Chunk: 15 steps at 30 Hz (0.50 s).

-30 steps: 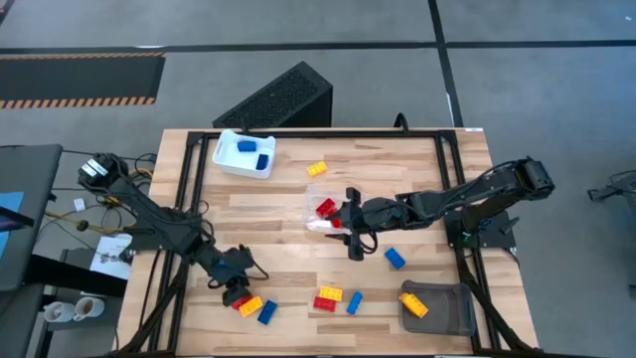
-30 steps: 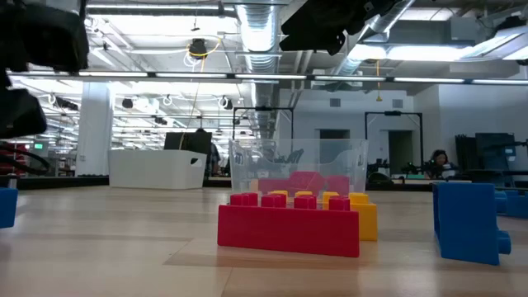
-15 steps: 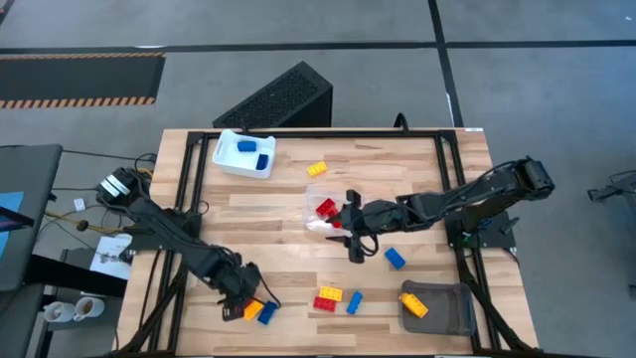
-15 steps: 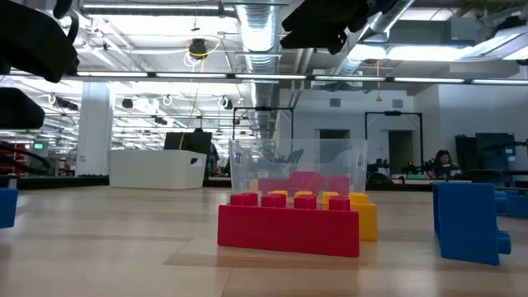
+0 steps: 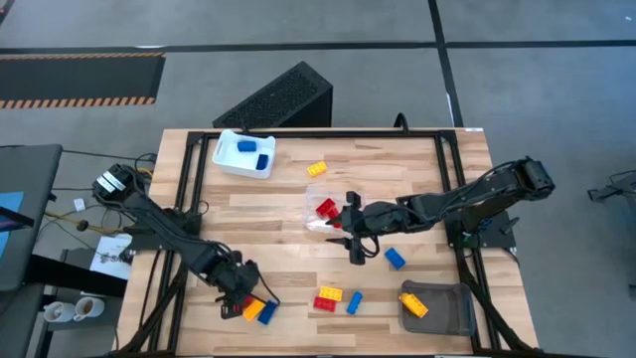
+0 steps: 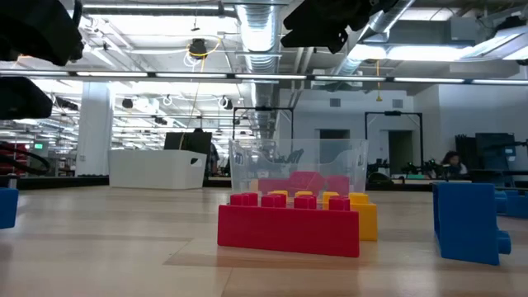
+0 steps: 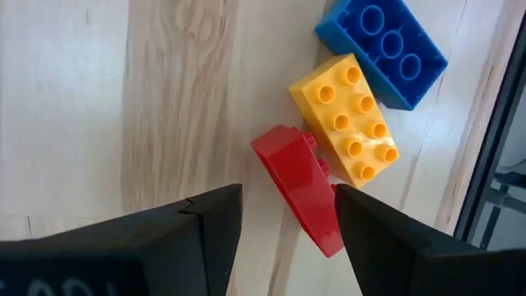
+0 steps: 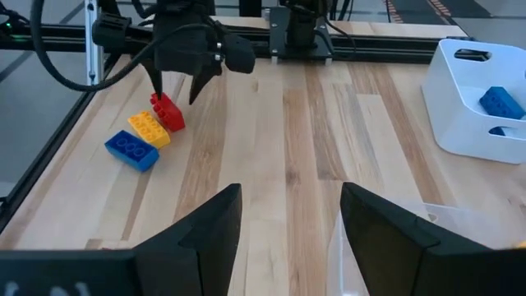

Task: Sort & place blocks by color
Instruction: Put the red game piece into the transparent bin

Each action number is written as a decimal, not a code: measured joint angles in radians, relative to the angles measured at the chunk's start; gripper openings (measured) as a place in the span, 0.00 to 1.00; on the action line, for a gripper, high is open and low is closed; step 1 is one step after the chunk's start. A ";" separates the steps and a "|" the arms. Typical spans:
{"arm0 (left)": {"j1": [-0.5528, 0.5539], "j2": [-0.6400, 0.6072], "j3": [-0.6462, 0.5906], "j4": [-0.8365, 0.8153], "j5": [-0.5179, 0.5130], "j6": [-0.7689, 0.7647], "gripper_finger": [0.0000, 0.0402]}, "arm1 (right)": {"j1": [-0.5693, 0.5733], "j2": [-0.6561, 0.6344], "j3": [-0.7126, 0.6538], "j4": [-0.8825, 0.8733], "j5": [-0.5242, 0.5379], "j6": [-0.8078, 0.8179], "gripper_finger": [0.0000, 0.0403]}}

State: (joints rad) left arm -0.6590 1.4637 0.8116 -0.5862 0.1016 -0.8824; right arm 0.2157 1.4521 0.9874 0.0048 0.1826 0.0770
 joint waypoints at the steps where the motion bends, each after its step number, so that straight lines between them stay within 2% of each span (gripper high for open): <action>1: 0.000 -0.001 0.000 0.001 0.001 -0.001 0.44 | 0.000 0.000 0.000 0.000 0.000 0.001 0.57; 7: -0.012 -0.003 0.000 0.067 0.016 -0.001 0.44 | -0.002 0.000 0.000 -0.014 0.001 0.001 0.57; 15: -0.013 0.008 0.000 0.053 -0.054 -0.014 0.44 | -0.002 0.000 0.000 -0.056 0.002 0.002 0.57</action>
State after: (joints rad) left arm -0.6723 1.4712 0.8116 -0.5327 0.0480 -0.8963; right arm 0.2134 1.4521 0.9874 -0.0510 0.1844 0.0788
